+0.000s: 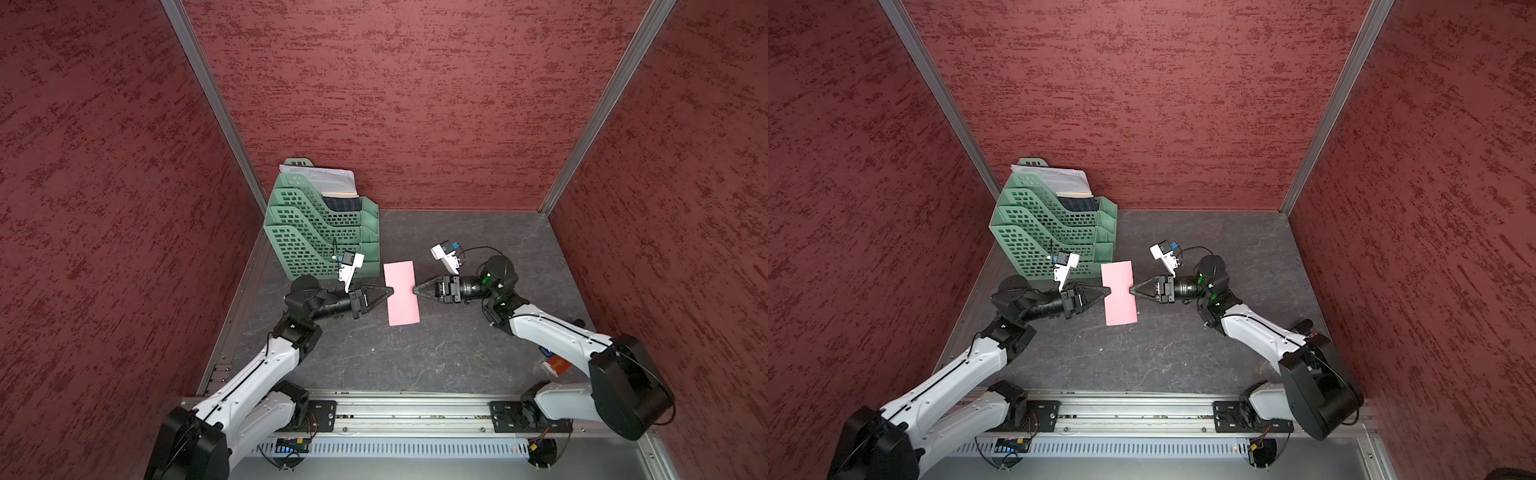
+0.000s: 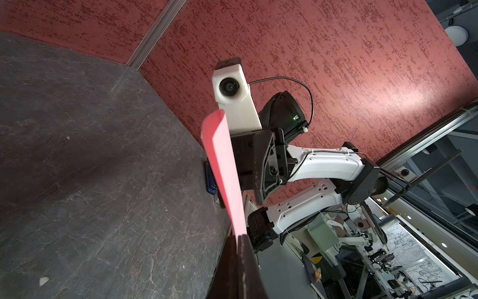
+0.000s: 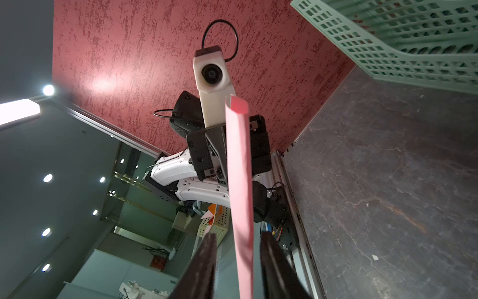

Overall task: Fold the square paper along the opposite sides
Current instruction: Smooth out the paper at the center of the board.

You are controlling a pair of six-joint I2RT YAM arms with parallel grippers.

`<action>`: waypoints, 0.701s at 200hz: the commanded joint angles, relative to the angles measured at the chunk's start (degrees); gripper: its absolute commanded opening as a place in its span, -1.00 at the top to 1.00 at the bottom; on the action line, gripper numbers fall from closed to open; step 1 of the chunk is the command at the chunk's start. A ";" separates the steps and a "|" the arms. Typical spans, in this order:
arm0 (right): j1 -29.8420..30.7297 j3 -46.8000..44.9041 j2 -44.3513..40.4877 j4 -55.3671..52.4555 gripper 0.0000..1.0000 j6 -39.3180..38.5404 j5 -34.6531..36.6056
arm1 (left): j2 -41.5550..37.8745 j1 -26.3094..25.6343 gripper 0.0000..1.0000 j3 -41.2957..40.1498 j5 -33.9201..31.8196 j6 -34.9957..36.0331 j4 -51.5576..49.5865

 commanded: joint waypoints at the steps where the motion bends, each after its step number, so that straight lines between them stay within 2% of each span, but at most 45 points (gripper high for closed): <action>1: 0.25 -0.33 -0.73 0.99 0.68 -0.37 0.99 | -0.15 0.06 1.00 0.72 -0.01 1.09 -0.37; 18: 0.25 -0.20 -0.38 1.01 1.00 -0.32 1.08 | -0.32 0.06 1.00 0.71 -0.11 1.25 -0.76; 55: 0.21 0.04 0.30 -2.34 1.00 -2.10 2.50 | -0.92 0.07 1.00 0.79 -1.64 2.15 -3.85; 60: 0.25 0.07 0.36 -3.52 1.00 -2.76 2.97 | -1.04 0.06 0.84 0.72 -2.28 2.29 -4.65; 72: 0.25 -0.26 0.55 -6.31 1.00 -4.56 4.67 | -1.41 0.04 0.24 0.79 -4.07 2.37 -6.73; 84: 0.30 -0.92 0.86 -8.65 1.00 -6.46 6.51 | -2.21 -0.01 0.02 0.70 -6.49 2.62 -9.57; 103: 0.50 -2.67 2.25 -9.64 1.00 -8.05 9.48 | -3.87 -0.19 -0.09 0.73 -11.41 4.67 -16.22; 140: 1.39 -6.18 8.94 -5.71 1.00 -7.36 15.39 | -4.33 -1.96 -0.11 -0.13 -19.65 7.77 -23.50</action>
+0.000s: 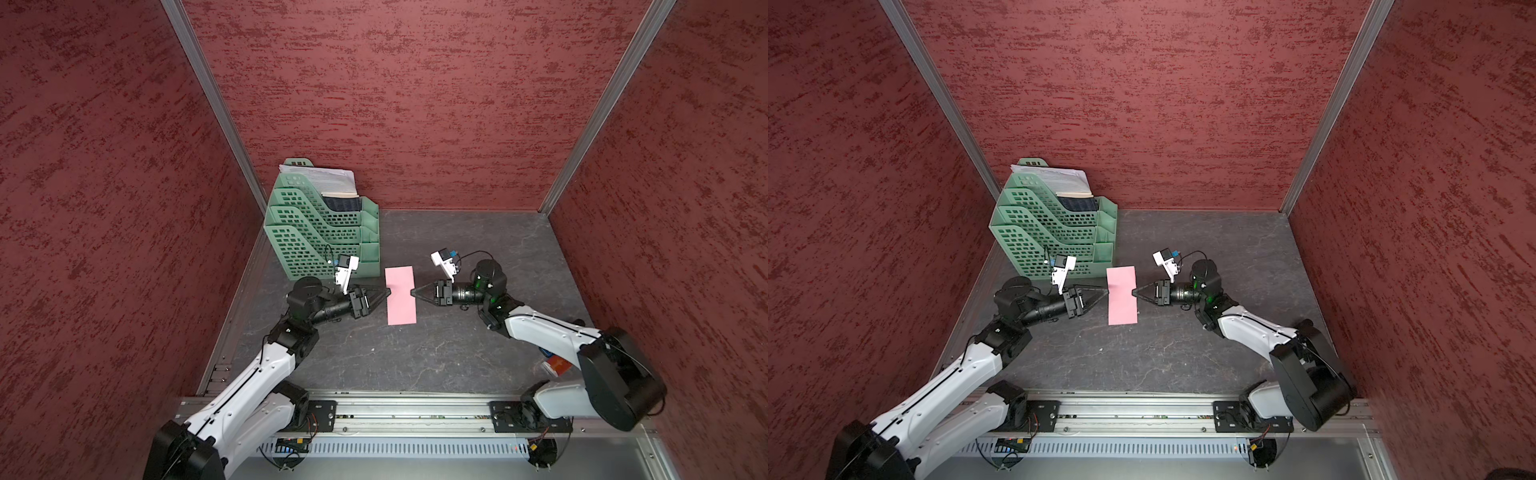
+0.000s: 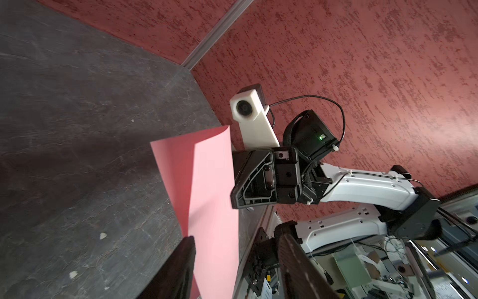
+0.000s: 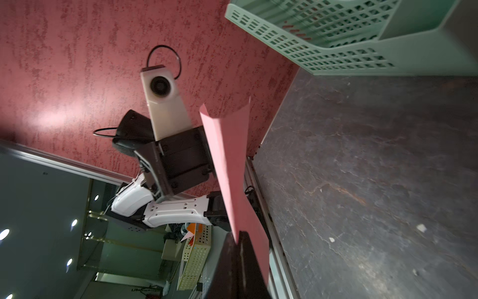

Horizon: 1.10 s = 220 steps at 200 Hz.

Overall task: Fold the square paper along the opposite sides
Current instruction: Smooth out the paper at the center of the board.

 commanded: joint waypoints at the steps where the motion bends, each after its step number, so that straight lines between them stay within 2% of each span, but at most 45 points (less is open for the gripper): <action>1: 0.82 -2.20 4.50 1.15 1.00 -1.19 5.98 | -0.22 -1.37 -0.11 -0.21 -7.24 3.61 -6.90; 27: 1.83 -2.85 9.47 1.40 1.00 -2.04 9.49 | 1.53 -3.47 -0.11 -1.14 -11.36 5.11 -7.24; 55: 2.30 -2.95 13.61 0.78 1.00 -3.06 12.59 | 7.57 -5.74 -0.07 -1.40 -14.75 5.87 -4.44; 100: 2.43 -3.88 17.74 -0.75 0.97 -3.17 17.19 | 25.15 -9.23 0.30 1.18 -18.53 5.29 2.10; 146: 2.45 -4.41 20.55 -4.37 0.92 -4.35 21.41 | 40.18 -11.97 0.34 4.52 -18.16 3.64 11.59; 185: 2.43 -5.96 22.29 -4.02 0.87 -3.71 24.63 | 44.65 -13.11 0.35 6.97 -18.20 3.07 14.26; 220: 2.45 -7.49 22.20 -1.94 0.83 -2.45 25.73 | 46.67 -14.88 0.50 7.06 -22.99 3.62 13.72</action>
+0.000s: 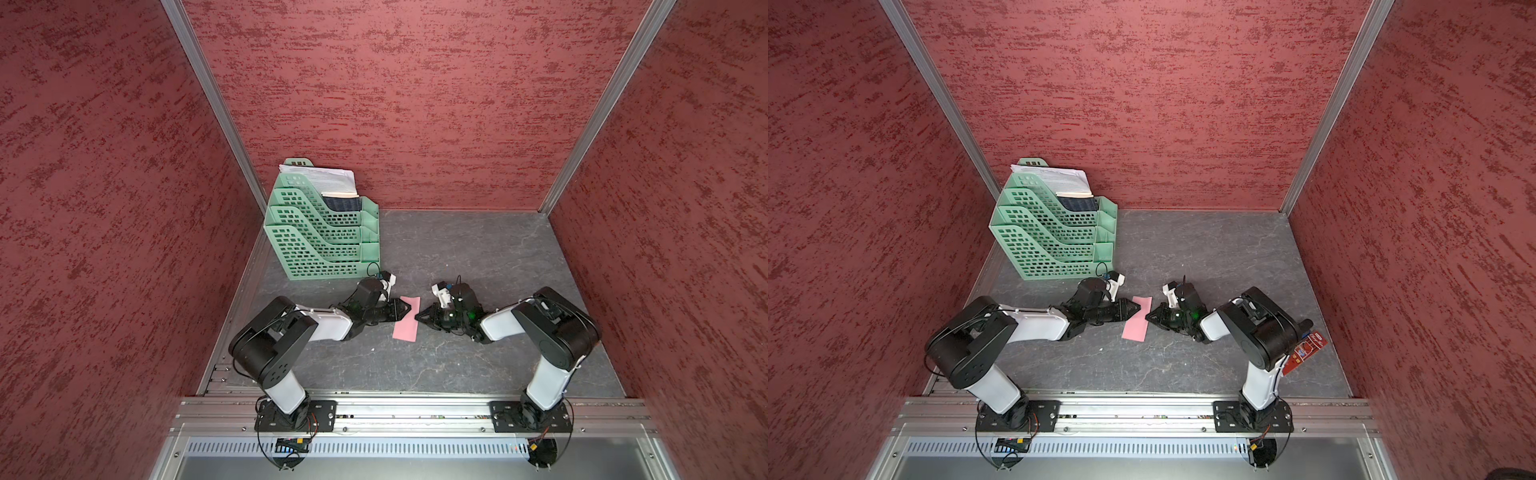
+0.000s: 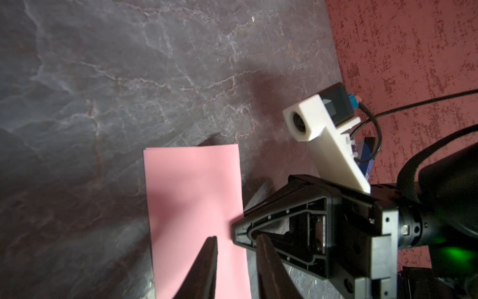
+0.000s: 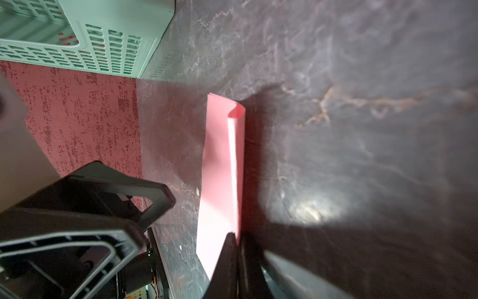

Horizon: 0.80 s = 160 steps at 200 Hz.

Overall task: Fold the square paper along the opposite sides
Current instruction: Smooth out the paper at the center of the board.

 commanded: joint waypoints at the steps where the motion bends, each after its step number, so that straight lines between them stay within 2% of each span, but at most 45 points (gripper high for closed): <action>1: 0.29 -1.99 0.85 -0.39 0.83 0.40 3.80 | 1.97 -1.52 0.50 0.88 -4.07 0.53 1.47; 38: 0.29 -3.25 -0.60 0.99 0.77 1.01 4.16 | 3.21 -6.68 0.69 0.25 -16.37 3.13 -2.77; 61: 0.33 -3.62 -1.85 1.00 0.68 0.64 4.35 | 4.90 -8.53 0.78 0.19 -19.68 3.57 -3.77; 70: 0.38 -3.72 -2.26 1.15 0.56 0.59 4.42 | 5.61 -8.97 0.80 -0.07 -20.55 3.40 -3.59; 95: 0.33 -4.07 -5.75 -1.19 0.07 -2.50 5.84 | 6.97 -9.28 0.84 -1.48 -21.03 3.07 -2.18; 114: 0.37 -2.94 -11.20 -8.29 -0.06 -10.04 9.93 | 7.35 -9.19 0.86 -2.21 -21.02 3.39 -1.82; 123: 0.36 -2.73 -13.91 -10.92 -0.01 -14.68 13.08 | 7.43 -9.11 0.86 -2.43 -20.84 3.73 -1.74; 131: 0.38 -3.08 -15.72 -11.64 0.12 -18.64 16.72 | 7.52 -9.03 0.87 -2.45 -20.58 4.45 -1.51; 135: 0.37 -3.33 -16.44 -11.20 0.25 -20.75 18.17 | 7.67 -9.09 0.88 -2.59 -20.28 4.87 -1.27; 151: 0.76 -5.23 -17.66 -5.86 0.97 -27.92 23.50 | 8.23 -9.02 0.90 -2.25 -19.01 7.02 -1.06; 160: 1.23 -5.69 -16.84 -2.08 1.00 -31.65 25.65 | 8.55 -9.02 0.90 -1.71 -18.27 8.39 -1.48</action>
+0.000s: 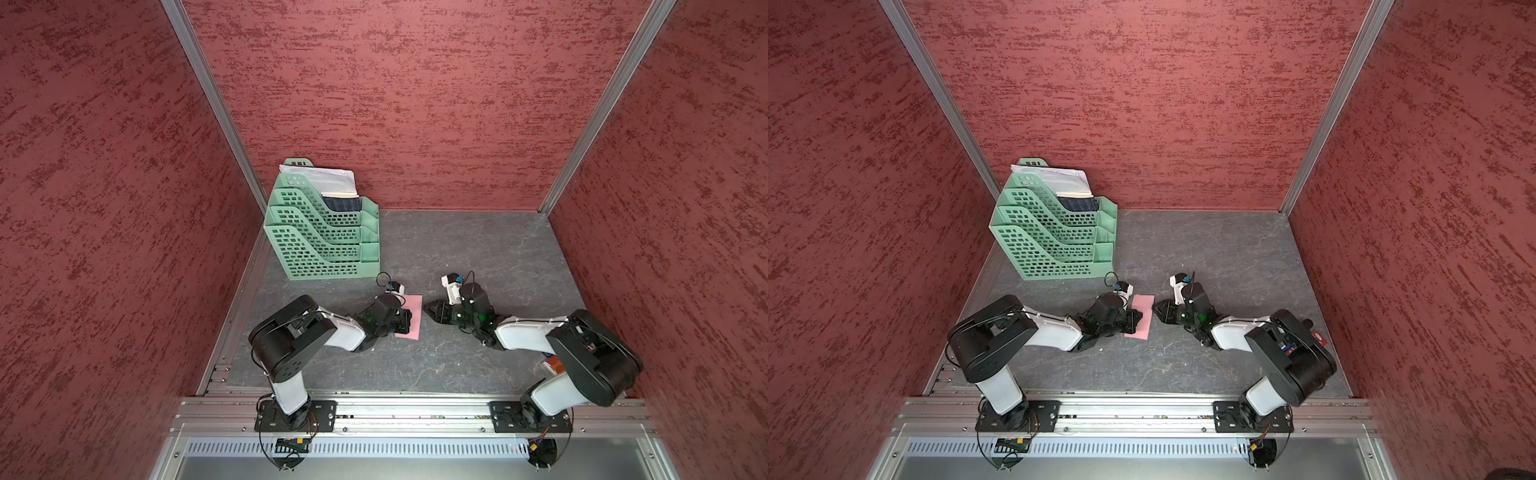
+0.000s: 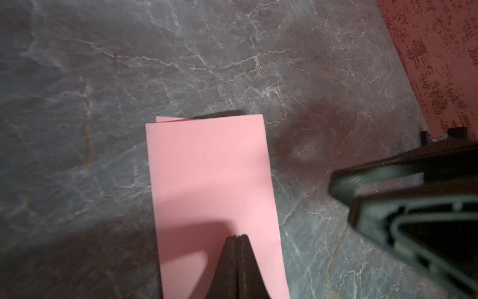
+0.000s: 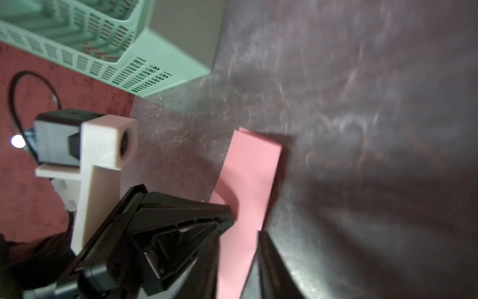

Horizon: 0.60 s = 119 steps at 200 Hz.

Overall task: Fold the square paper along the opposite sides
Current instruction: Smooth out the paper at the center of the board.

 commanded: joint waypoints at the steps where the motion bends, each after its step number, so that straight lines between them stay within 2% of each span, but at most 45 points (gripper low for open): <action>1: 0.98 -2.11 0.07 4.42 1.00 -14.72 10.90 | 2.89 0.12 0.90 -0.89 0.06 4.49 -4.79; 33: 1.62 1.84 7.26 8.83 1.00 -20.45 11.57 | 2.96 -0.14 0.93 0.51 4.43 9.44 -5.45; 53: 2.64 2.75 9.77 11.02 1.00 -22.27 12.66 | 3.00 -0.59 0.94 2.18 5.98 13.87 -9.37; 83: 6.75 0.64 7.22 10.82 1.00 -25.53 19.50 | 2.44 -0.94 0.98 6.20 4.76 20.48 -18.96; 119: 11.63 -2.38 7.01 11.46 1.00 -25.95 26.13 | 2.33 -0.57 1.00 9.02 4.74 24.05 -24.48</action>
